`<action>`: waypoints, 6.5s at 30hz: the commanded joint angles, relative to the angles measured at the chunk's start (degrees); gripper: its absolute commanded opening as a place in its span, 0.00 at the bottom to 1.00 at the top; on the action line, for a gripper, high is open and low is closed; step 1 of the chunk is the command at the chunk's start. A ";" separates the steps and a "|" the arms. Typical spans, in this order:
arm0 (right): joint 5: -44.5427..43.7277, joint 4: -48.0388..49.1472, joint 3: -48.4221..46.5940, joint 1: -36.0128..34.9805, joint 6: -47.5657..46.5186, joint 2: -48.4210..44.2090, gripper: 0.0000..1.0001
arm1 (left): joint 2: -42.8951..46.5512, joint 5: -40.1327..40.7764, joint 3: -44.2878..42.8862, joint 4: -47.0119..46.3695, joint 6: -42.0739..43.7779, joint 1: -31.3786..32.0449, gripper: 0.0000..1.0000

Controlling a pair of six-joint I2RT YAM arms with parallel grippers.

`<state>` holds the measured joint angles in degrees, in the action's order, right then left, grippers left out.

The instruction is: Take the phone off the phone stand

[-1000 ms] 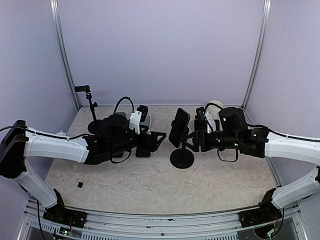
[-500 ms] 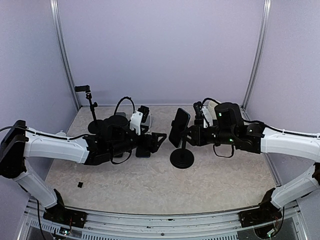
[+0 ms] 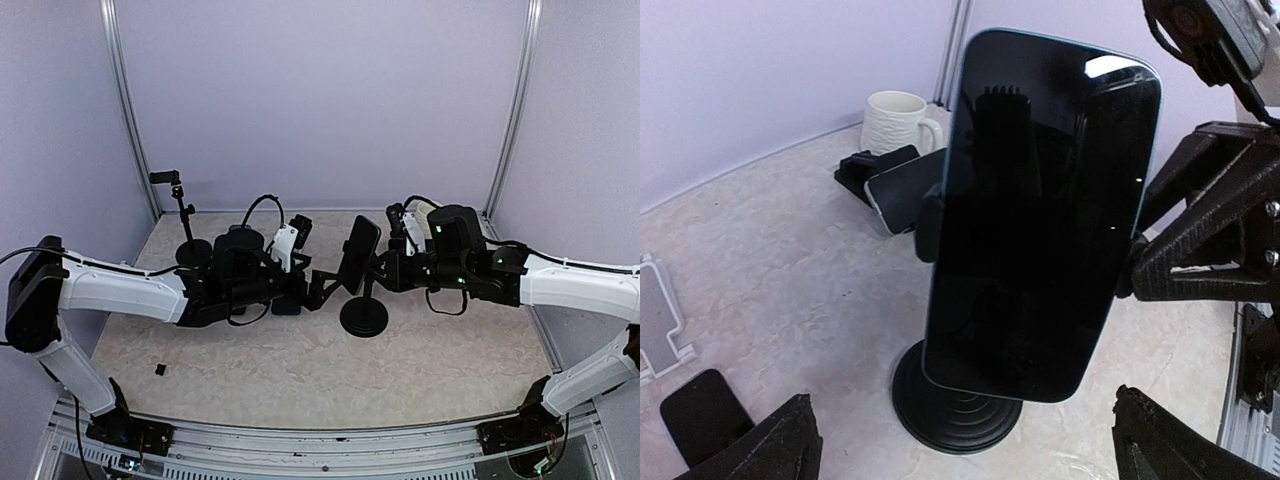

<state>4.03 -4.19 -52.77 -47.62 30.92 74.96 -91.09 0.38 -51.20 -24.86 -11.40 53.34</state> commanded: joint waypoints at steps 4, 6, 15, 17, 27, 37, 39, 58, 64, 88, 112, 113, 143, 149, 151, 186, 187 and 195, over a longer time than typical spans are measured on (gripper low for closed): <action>0.39 -1.10 -0.78 -0.65 -1.06 -2.00 0.19 | -3.61 -11.36 -2.66 -3.86 1.88 -1.32 0.99; 0.66 -1.11 -0.43 -0.65 -1.41 -2.47 0.18 | -4.10 -14.02 -2.83 -4.83 1.95 -2.29 0.99; 3.59 -0.46 0.87 -0.64 -2.66 -3.84 0.08 | -9.43 -18.60 -7.94 -3.17 3.98 -3.57 0.99; 4.08 -0.28 0.97 -0.62 -2.76 -4.15 0.07 | -10.54 -20.45 -8.47 -4.09 3.10 -4.21 0.99; 4.33 0.25 1.49 -0.56 -2.62 -4.12 0.02 | -14.49 -24.12 -11.98 -5.63 1.10 -1.68 0.99; 3.90 -0.19 1.36 -0.62 -2.10 -3.85 0.00 | -16.44 -11.07 -15.66 -1.31 0.59 0.70 0.93; 4.04 -0.19 1.37 -0.55 -2.05 -3.85 0.00 | -16.58 -9.34 -15.69 -0.84 0.16 0.50 0.90; 4.29 -2.91 3.37 -0.48 -3.49 -6.04 0.00 | -15.10 -8.64 -12.18 -3.04 -5.67 -6.01 0.50; 4.32 -4.51 4.87 -0.04 -4.02 -6.93 0.00 | -14.48 -12.31 -11.03 -5.59 -8.97 -8.22 0.47; 2.94 -0.66 4.86 0.81 -3.93 -4.69 0.00 | -11.22 -31.27 -12.29 -9.59 -1.72 0.31 0.40; 5.20 7.15 -5.33 7.31 -10.39 3.41 0.00 | 9.00 -15.80 6.46 -13.00 -6.32 -6.88 0.40; 5.43 7.62 -6.16 7.73 -10.66 4.22 0.00 | 9.11 -15.50 6.92 -13.10 -6.51 -6.97 0.40; 14.78 11.49 -39.70 15.85 -15.78 37.03 0.00 | 12.27 -11.13 14.21 -15.19 -7.46 -9.44 0.40; 12.91 9.68 -44.91 16.58 -16.57 41.51 0.00 | 12.19 -10.63 14.55 -15.20 -7.63 -9.70 0.41; 12.72 9.29 -45.70 16.75 -16.38 42.53 0.00 | 11.83 -10.38 14.47 -15.30 -7.67 -9.75 0.42; 20.84 8.25 -26.65 15.99 -12.67 20.18 0.91 | 2.68 -1.25 7.60 -11.47 -11.28 -8.11 0.42; 21.60 8.29 -25.43 15.59 -12.14 19.06 0.90 | 2.49 -0.68 7.30 -11.25 -11.23 -7.82 0.42; 22.34 10.80 -14.63 10.48 -7.40 12.50 0.88 | 0.65 3.39 4.44 -9.98 -10.40 -4.67 0.43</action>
<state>24.99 3.95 -72.10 -34.52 19.73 90.41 -89.71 0.78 -43.70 -32.95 -22.52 47.13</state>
